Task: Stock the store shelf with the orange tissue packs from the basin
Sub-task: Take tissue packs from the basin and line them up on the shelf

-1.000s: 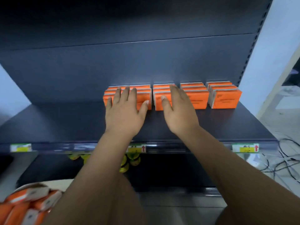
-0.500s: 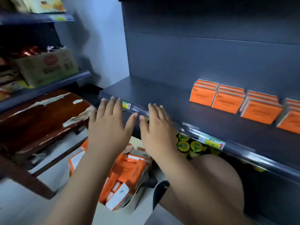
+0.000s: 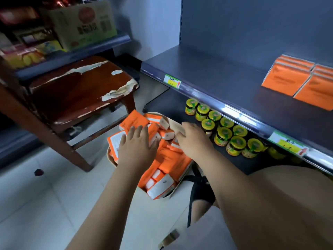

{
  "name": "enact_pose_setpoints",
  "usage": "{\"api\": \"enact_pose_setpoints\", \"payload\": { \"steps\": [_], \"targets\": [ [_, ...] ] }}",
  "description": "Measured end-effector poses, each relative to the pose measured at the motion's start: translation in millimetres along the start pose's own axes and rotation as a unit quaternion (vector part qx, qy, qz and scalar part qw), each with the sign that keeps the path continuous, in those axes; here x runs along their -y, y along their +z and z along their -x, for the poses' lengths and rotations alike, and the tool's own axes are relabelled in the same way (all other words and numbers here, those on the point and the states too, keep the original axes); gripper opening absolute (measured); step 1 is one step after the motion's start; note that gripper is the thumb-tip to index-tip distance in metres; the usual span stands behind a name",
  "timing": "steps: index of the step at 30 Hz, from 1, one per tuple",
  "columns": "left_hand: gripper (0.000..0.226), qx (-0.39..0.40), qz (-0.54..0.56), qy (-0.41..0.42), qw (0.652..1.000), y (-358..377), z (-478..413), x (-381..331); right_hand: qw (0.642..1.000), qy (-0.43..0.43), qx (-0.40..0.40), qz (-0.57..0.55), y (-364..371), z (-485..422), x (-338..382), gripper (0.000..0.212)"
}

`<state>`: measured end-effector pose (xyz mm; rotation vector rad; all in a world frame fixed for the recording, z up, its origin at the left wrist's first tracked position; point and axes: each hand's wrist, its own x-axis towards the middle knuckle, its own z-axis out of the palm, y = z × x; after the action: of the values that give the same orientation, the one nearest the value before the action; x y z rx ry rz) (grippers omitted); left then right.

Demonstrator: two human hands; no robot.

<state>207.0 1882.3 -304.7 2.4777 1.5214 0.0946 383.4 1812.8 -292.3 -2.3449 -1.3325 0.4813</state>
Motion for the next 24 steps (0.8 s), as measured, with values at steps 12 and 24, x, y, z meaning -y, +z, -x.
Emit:
{"api": "enact_pose_setpoints", "payload": {
  "steps": [12, 24],
  "targets": [
    [0.059, 0.043, -0.048, -0.016, 0.998, 30.2, -58.5, 19.0, 0.978, 0.063, 0.16, 0.119, 44.1, -61.1, -31.2, 0.062],
    [0.054, 0.079, -0.156, -0.034, 0.984, 66.7, -119.6, 3.9, 0.964, 0.117, 0.205, 0.12, 69.0, -99.5, -41.4, 0.064]
  ]
}}
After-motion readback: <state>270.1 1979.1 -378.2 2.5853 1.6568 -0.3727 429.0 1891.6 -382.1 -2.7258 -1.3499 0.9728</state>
